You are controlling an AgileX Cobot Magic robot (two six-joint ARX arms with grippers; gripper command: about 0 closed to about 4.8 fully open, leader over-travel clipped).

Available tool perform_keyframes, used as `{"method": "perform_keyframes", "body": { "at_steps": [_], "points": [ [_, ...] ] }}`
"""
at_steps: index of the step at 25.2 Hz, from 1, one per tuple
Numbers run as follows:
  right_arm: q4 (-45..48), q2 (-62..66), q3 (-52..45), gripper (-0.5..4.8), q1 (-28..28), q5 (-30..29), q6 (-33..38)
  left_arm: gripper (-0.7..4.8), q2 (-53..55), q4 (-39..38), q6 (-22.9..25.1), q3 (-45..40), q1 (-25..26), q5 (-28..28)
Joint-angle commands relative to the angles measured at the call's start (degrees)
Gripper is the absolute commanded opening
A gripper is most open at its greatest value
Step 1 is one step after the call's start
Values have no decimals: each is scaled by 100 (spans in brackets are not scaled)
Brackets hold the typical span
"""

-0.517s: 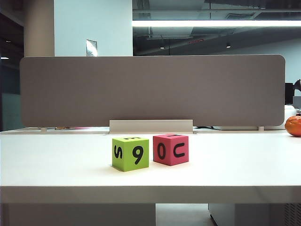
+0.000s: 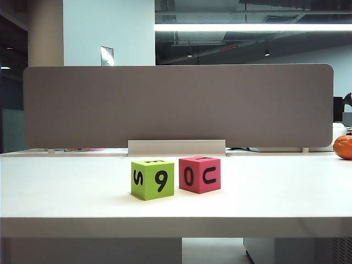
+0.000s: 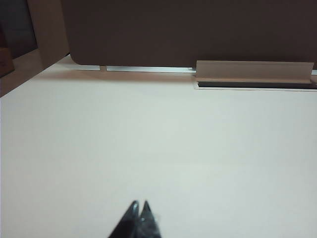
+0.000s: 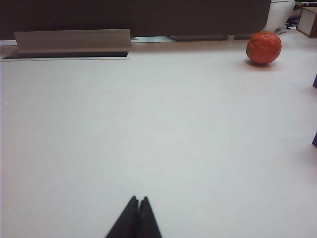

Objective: Stack one letter block on top of another letter block.

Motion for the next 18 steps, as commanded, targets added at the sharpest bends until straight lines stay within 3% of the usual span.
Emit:
{"method": "perform_keyframes", "body": {
  "at_steps": [1,9,13,18],
  "points": [
    [83,-9,-33,-1,7,9,7,-6,4,44,-17,17,0,28],
    [122,-9,-33,-1,9,-66,59,-6,4,24,-17,17,0,31],
    [114,-9,-33,-1,9,-1360,61,-6,4,-7,-15,17,0,31],
    [57,-11,-33,-1,9,-1864,66,-6,4,-223,-15,17,2,31]
  ]
}}
